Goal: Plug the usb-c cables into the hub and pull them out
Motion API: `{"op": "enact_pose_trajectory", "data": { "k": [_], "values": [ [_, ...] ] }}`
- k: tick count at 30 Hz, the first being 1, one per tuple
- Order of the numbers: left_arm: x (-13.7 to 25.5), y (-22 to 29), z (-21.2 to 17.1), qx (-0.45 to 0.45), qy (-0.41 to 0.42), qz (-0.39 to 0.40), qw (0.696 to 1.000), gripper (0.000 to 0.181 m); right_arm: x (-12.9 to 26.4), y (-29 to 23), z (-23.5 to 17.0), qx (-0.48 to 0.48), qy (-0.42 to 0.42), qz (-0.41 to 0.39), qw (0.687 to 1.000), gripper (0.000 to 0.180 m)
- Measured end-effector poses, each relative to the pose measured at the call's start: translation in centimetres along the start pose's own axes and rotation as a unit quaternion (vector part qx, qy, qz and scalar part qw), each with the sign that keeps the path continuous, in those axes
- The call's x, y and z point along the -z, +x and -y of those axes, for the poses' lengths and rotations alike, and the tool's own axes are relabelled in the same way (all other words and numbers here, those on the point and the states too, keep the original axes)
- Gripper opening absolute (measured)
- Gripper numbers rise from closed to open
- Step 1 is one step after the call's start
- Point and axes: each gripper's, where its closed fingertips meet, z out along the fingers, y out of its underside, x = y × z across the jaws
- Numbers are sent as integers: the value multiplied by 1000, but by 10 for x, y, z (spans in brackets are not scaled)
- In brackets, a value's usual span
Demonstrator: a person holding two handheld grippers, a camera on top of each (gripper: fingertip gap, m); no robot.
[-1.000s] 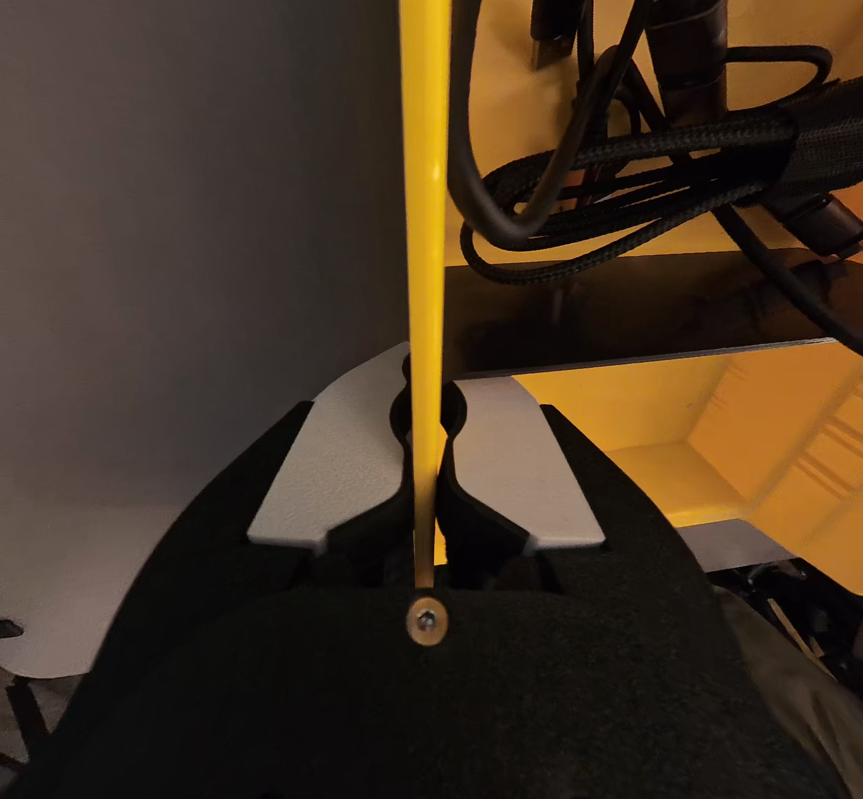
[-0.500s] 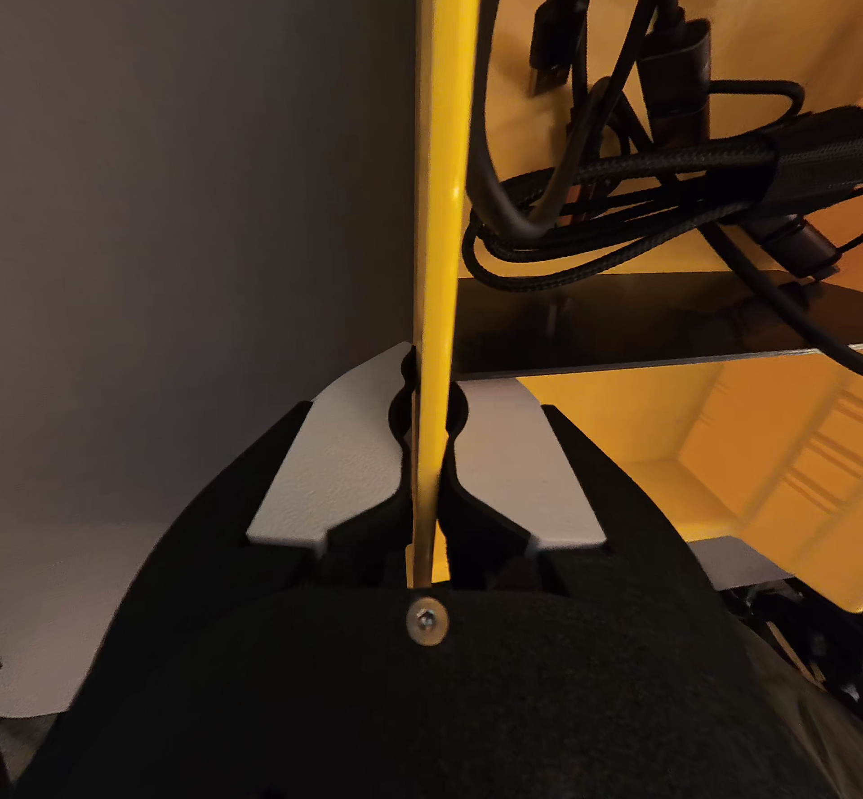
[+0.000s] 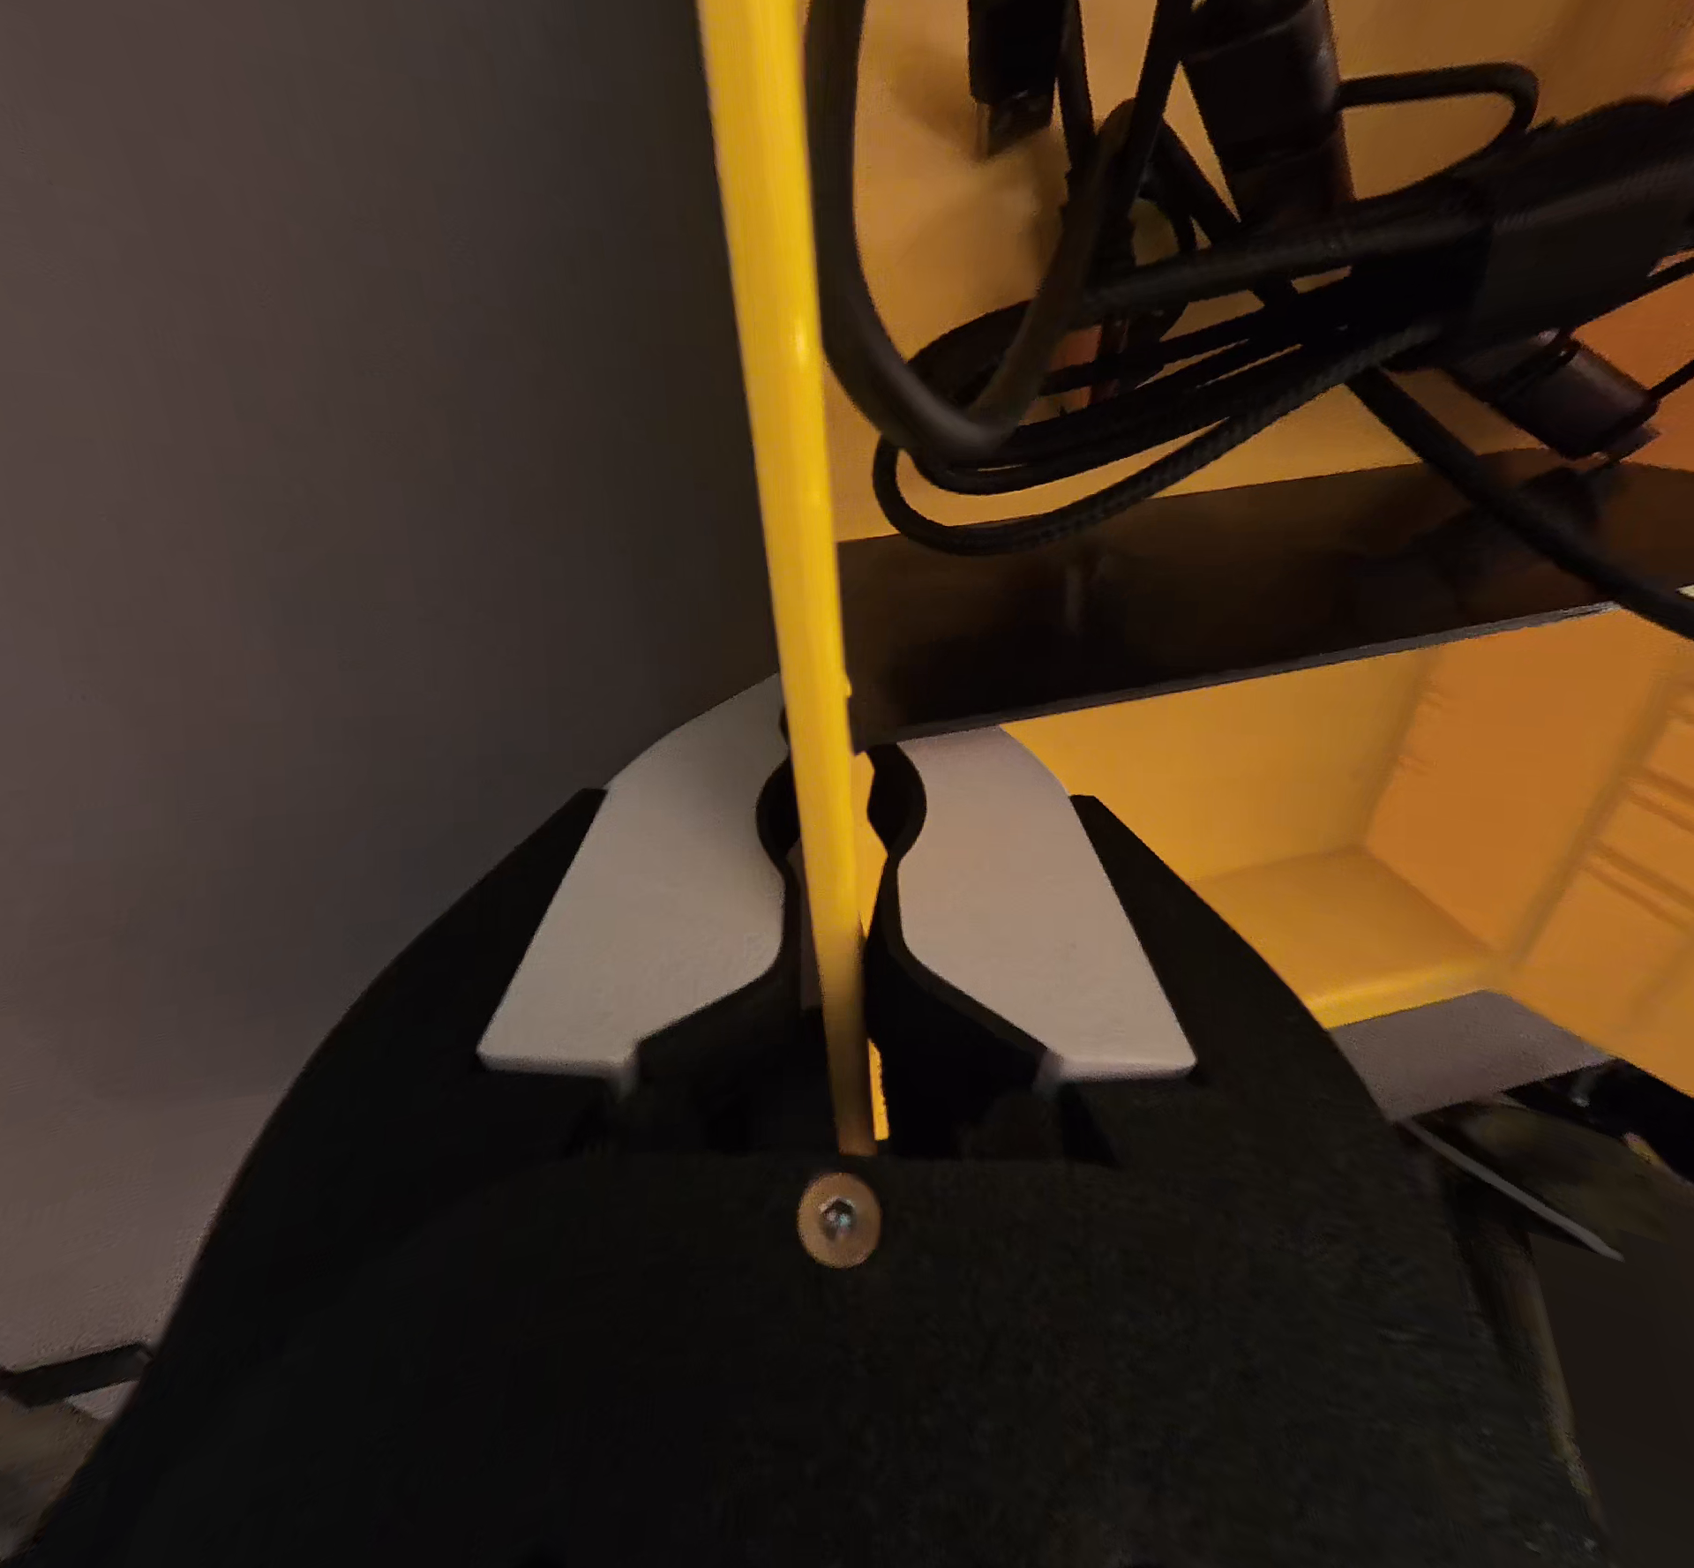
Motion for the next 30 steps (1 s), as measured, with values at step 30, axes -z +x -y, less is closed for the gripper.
{"op": "enact_pose_trajectory", "data": {
  "k": [30],
  "values": [
    [-1,-1,0,4,5,26,1000,5,2,14,10,60,3,-8,998,6]
  ]
}}
